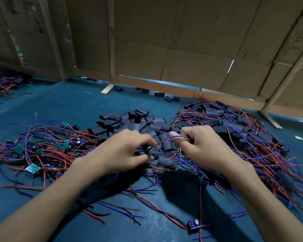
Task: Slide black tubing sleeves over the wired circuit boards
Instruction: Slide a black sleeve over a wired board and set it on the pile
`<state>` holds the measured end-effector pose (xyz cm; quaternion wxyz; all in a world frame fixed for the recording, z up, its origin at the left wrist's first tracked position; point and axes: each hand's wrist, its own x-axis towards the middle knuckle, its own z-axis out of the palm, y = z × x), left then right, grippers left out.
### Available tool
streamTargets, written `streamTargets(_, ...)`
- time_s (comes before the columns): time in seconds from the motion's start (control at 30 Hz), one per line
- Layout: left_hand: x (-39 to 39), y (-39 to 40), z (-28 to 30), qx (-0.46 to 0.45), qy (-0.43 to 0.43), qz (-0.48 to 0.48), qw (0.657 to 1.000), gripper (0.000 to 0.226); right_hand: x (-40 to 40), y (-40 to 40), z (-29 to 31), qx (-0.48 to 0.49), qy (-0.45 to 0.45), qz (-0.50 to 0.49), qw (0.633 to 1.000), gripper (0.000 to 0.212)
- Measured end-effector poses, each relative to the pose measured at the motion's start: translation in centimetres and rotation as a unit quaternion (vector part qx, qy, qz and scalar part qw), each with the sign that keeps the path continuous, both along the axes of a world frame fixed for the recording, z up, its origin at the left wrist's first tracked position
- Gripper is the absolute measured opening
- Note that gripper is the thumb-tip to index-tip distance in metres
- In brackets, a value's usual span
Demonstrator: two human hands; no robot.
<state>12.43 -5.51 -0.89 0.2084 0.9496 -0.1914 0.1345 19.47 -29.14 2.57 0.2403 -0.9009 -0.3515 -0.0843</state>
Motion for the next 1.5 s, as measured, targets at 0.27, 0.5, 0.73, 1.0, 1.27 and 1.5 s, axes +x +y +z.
streamTargets(0.27,-0.2,-0.1,0.6,-0.136,-0.036,0.014,0.99,0.049,0.7,-0.8,-0.2,-0.038,-0.03,-0.024,0.999,0.054)
streamTargets(0.5,-0.8,-1.6,0.8,-0.127,-0.198,-0.043,0.971,0.03,0.4,-0.4,-0.5,-0.081,-0.048,-0.061,0.994,0.062)
streamTargets(0.73,-0.8,-3.2,0.4,-0.086,-0.238,-0.103,0.962,0.037,-0.9,1.2,-1.0,-0.062,-0.053,-0.005,0.997,0.052)
streamTargets(1.0,-1.4,-3.6,0.5,-0.161,-0.233,-0.061,0.957,0.023,-1.4,1.9,-1.2,0.063,0.008,0.033,0.997,0.041)
streamTargets(1.27,-1.6,-4.4,0.2,-0.226,-0.228,-0.062,0.945,0.02,-2.0,2.1,-0.6,0.072,0.04,0.073,0.994,0.029)
streamTargets(1.5,-1.6,-4.5,0.5,-0.204,-0.198,-0.076,0.956,0.014,-2.7,2.2,0.1,0.013,0.049,0.085,0.995,0.041)
